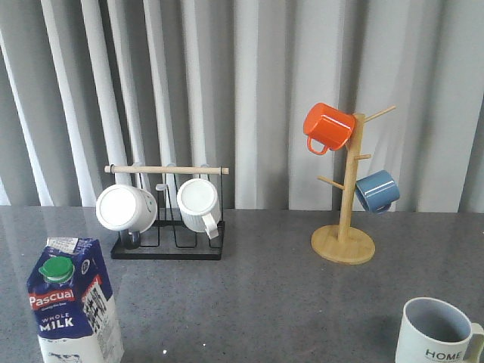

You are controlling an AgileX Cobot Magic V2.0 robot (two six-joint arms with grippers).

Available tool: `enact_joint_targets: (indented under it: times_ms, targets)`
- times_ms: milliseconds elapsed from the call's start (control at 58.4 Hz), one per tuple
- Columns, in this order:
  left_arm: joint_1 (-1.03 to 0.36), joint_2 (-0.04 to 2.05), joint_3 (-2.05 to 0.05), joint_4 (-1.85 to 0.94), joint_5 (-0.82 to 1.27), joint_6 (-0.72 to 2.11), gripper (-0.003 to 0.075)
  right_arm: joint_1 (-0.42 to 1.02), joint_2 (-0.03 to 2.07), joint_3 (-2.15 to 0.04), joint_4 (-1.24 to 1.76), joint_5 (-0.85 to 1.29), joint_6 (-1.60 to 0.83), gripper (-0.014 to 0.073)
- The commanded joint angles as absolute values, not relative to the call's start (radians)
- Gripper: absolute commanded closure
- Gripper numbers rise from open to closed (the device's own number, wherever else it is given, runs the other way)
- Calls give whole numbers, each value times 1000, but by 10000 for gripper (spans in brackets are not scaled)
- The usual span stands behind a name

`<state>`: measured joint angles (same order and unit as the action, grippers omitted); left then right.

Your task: Place milk next to cup

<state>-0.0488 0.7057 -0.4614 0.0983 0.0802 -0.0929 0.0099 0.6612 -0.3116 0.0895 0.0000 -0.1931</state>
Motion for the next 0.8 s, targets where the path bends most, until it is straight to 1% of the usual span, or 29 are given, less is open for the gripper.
enact_joint_targets:
  times_ms: [0, 86, 240, 428, 582, 668, 787]
  targets:
    - [-57, 712, -497, 90, 12, -102, 155, 6, 666, -347, 81, -76, -199, 38]
    - [-57, 712, -497, 91, 12, -102, 155, -5, 666, -347, 81, -103, -199, 38]
    - [-57, 712, -497, 91, 13, -102, 155, -92, 708, -347, -9, -178, -176, 38]
    - [-57, 712, -497, 91, 16, -102, 155, -138, 890, -347, -261, -224, 51, 38]
    - [-57, 712, -497, 91, 16, -102, 155, -218, 1007, -347, -354, -298, 289, 38]
    - [-57, 712, -497, 91, 17, -102, 155, -252, 1031, -347, -417, -334, 341, 38]
    - [-57, 712, -497, 91, 17, -102, 163, -264, 1036, -330, -478, -395, 341, 38]
